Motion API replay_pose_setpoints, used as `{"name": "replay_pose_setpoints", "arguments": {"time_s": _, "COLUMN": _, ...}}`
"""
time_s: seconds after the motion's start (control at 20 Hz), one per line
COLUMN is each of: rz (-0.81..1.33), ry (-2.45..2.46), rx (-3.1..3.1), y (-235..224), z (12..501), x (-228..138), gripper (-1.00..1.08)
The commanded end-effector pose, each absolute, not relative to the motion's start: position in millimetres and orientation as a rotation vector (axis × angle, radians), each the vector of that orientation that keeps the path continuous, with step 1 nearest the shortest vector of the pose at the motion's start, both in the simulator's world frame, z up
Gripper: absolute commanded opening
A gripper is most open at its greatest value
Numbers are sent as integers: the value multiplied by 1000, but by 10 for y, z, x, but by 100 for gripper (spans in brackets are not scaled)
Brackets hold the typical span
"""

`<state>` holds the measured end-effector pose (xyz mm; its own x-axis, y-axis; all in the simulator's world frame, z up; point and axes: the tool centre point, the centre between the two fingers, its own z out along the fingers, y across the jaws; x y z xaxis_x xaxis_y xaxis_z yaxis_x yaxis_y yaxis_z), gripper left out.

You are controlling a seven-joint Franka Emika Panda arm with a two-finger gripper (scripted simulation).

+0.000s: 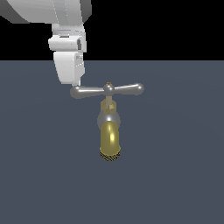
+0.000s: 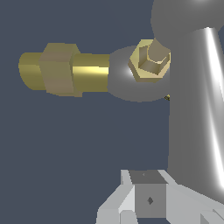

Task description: Turn on the faucet by rotating a designated handle.

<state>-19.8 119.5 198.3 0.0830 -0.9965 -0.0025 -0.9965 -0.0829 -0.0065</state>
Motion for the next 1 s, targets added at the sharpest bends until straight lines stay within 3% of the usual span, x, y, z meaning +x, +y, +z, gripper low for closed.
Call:
{"name": "replay_pose_setpoints", "arguments": {"time_s": 0.0, "rz": 0, "ry": 2128, "rx": -2312, "y": 1187, "z": 1981, "x": -315, "gripper": -100}}
{"name": "replay_pose_setpoints", "arguments": {"time_s": 0.95, "rz": -4, "ry": 2128, "rx": -2305, "y": 1095, "z": 1984, "x": -806, "gripper": -100}}
